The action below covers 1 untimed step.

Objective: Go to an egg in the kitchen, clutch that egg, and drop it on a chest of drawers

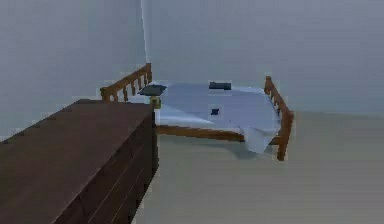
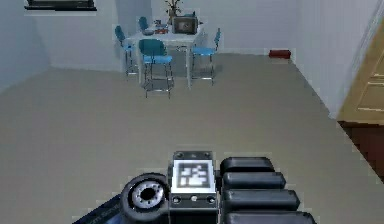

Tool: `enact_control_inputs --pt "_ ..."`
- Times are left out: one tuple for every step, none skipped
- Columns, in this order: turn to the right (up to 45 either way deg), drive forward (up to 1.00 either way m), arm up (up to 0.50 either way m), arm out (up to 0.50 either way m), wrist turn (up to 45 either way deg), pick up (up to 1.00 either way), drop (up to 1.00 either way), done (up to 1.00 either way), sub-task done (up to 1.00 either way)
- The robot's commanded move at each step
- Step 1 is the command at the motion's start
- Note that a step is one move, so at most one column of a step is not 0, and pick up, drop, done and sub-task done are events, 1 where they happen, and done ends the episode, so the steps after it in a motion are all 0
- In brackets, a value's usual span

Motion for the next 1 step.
enact_control_inputs --pt "0.0 0.70 0.00 0.00 0.0 0.00 0.00 0.00 0.00"
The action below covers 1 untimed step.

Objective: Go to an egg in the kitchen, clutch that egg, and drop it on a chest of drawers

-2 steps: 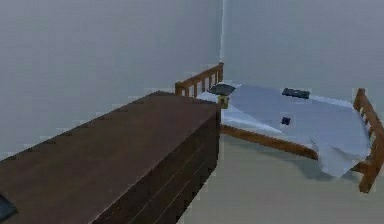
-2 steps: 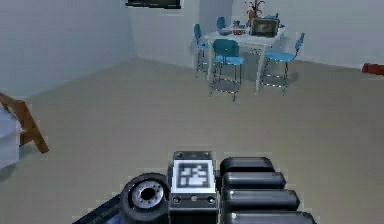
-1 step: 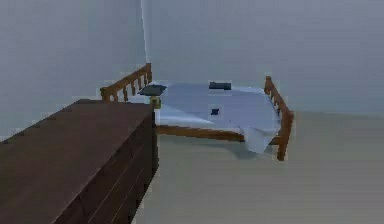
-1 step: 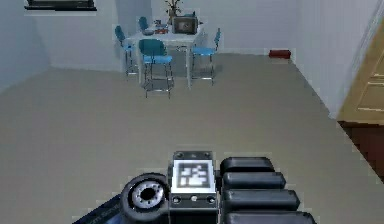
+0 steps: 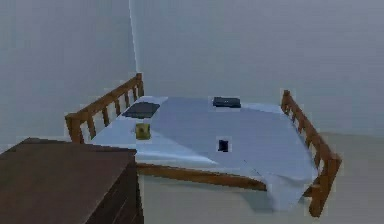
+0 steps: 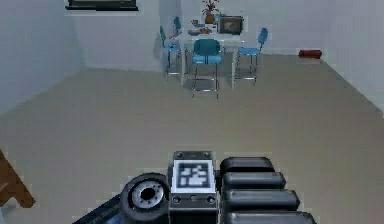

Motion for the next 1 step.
enact_control_inputs --pt "-45.0 0.00 0.00 0.00 0.0 0.00 0.00 0.00 0.00"
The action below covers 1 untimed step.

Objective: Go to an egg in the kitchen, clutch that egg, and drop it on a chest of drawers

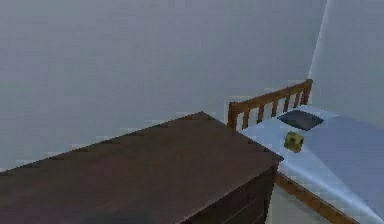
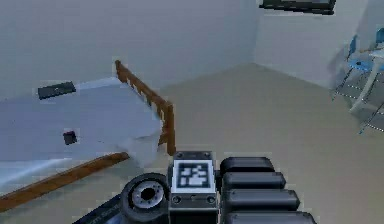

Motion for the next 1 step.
enact_control_inputs --pt "-45.0 0.00 0.00 0.00 0.0 0.00 0.00 0.00 0.00"
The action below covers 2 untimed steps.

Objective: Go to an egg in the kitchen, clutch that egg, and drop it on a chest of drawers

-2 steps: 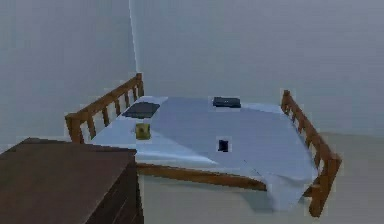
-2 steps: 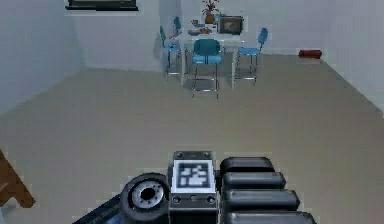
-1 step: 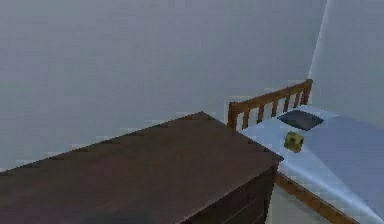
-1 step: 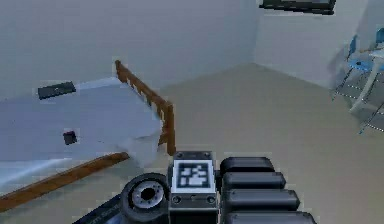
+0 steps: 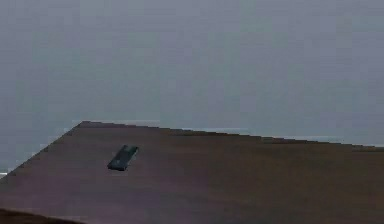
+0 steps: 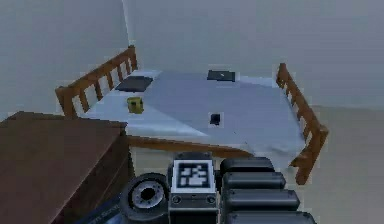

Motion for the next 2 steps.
enact_control_inputs --pt "-45.0 0.00 0.00 0.00 0.0 0.00 0.00 0.00 0.00" --pt "-21.0 0.00 0.00 0.00 0.0 0.00 0.00 0.00 0.00"
